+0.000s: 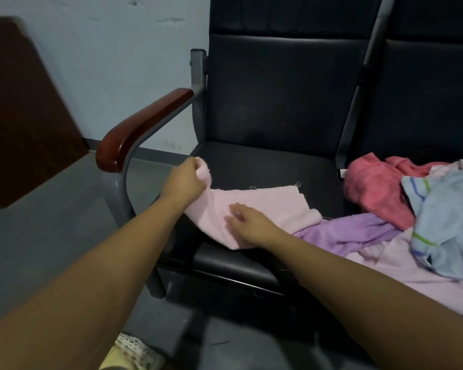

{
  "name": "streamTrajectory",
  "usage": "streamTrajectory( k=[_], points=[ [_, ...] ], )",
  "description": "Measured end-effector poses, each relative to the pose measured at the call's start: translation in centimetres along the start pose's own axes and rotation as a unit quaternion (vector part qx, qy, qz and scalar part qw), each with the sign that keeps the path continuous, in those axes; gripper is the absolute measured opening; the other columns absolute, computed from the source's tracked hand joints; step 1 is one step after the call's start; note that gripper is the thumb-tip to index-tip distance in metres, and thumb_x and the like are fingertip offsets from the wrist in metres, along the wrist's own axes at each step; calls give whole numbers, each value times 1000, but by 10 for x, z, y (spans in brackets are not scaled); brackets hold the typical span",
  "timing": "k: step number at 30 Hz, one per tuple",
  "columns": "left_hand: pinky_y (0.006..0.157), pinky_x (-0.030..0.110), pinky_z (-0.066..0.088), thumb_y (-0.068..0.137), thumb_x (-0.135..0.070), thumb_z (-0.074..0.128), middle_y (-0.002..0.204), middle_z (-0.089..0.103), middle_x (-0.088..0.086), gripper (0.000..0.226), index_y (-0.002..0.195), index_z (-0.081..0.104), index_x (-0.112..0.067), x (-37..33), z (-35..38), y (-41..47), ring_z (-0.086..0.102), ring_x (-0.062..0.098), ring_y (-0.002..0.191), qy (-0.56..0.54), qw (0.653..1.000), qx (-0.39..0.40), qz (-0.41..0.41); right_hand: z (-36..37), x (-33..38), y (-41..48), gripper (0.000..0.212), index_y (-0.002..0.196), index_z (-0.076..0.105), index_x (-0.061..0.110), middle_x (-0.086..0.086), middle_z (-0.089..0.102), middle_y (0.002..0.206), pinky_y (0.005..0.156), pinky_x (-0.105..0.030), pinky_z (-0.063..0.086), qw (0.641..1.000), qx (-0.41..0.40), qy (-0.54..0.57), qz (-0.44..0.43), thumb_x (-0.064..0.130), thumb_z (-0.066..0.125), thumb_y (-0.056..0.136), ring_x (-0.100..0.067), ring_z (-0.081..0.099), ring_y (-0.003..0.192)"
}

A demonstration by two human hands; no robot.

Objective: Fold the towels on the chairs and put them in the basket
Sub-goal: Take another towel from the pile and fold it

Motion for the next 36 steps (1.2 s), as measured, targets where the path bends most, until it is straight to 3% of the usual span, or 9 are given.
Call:
streamTrajectory(
  k=[2, 4, 6, 12, 17, 20, 25, 32, 36],
  points=[
    [81, 35, 45, 92, -25, 62, 119, 63, 11, 37, 125, 52, -13, -31, 2, -7, 60, 31, 108, -8, 999, 31, 35, -21, -6, -3, 39, 120, 64, 6, -18, 63, 130, 108, -42, 43, 964, -67, 253, 53, 37, 49, 103, -29, 60, 120],
    [72, 33, 50, 90, -39, 67, 111, 65, 3, 39, 117, 52, -15, -50, 14, -17, 66, 23, 95, -75, 993, 82, 33, -26, -18, -9, 40, 108, 65, 11, -17, 72, 111, 98, -44, 53, 877, -74, 459, 123, 46, 48, 102, -27, 68, 102],
    [67, 33, 58, 96, -45, 58, 100, 70, -1, 30, 109, 53, -18, -52, 27, -26, 72, 17, 78, -136, 985, 102, 6, -28, -31, -14, 43, 110, 65, 12, -13, 73, 108, 96, -47, 54, 833, -72, 526, 156, 50, 51, 99, -28, 69, 103],
    [72, 34, 51, 95, -28, 54, 97, 66, 4, 11, 95, 57, -17, 10, 44, -39, 63, 20, 84, -15, 997, 51, -49, -23, -53, -16, 23, 102, 67, -1, -18, 73, 103, 86, -48, 59, 887, -92, 411, 190, 16, 71, 87, -31, 71, 95],
    [62, 30, 43, 96, -38, 55, 83, 66, 7, 32, 86, 62, -9, 30, 62, -43, 63, 23, 77, 6, 993, 86, -83, -23, -52, -6, 42, 106, 65, 4, -16, 70, 104, 87, -51, 58, 911, -94, 351, 197, 20, 65, 67, -34, 67, 99],
    [57, 31, 39, 94, -49, 59, 86, 67, 18, 49, 96, 69, 0, 31, 72, -38, 67, 32, 88, -40, 988, 89, -120, -25, -52, -6, 25, 100, 64, 5, -17, 66, 99, 90, -54, 56, 913, -87, 340, 206, 11, 61, 75, -35, 65, 99],
    [79, 36, 52, 85, -39, 73, 106, 69, 13, 46, 108, 67, 1, 41, 82, -37, 67, 29, 97, -120, 970, 99, -187, -7, -39, -13, 26, 119, 58, 1, -19, 64, 117, 101, -52, 50, 885, -10, 407, 226, 1, 51, 93, -32, 60, 114],
    [89, 50, 57, 89, -21, 54, 103, 67, 11, 18, 100, 61, -9, 43, 58, -45, 66, 31, 97, -217, 959, 65, -172, -24, -21, -9, 31, 117, 54, 19, -3, 62, 96, 66, -26, 45, 959, -92, 240, 118, 8, 60, 89, -19, 60, 91],
    [80, 45, 60, 92, -21, 48, 104, 63, 8, 17, 103, 57, -12, 56, 38, -49, 63, 29, 94, -220, 961, 37, -163, -14, 17, -10, 41, 128, 60, 15, -6, 64, 114, 80, -24, 41, 996, -67, 59, -4, 10, 58, 88, -22, 60, 104]
  ],
)
Point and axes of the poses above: each hand's wrist, its own y-axis towards the middle knuckle, its own z-axis out of the palm, x = y × z, the point moved 8 cm from there along y, towards the middle knuckle
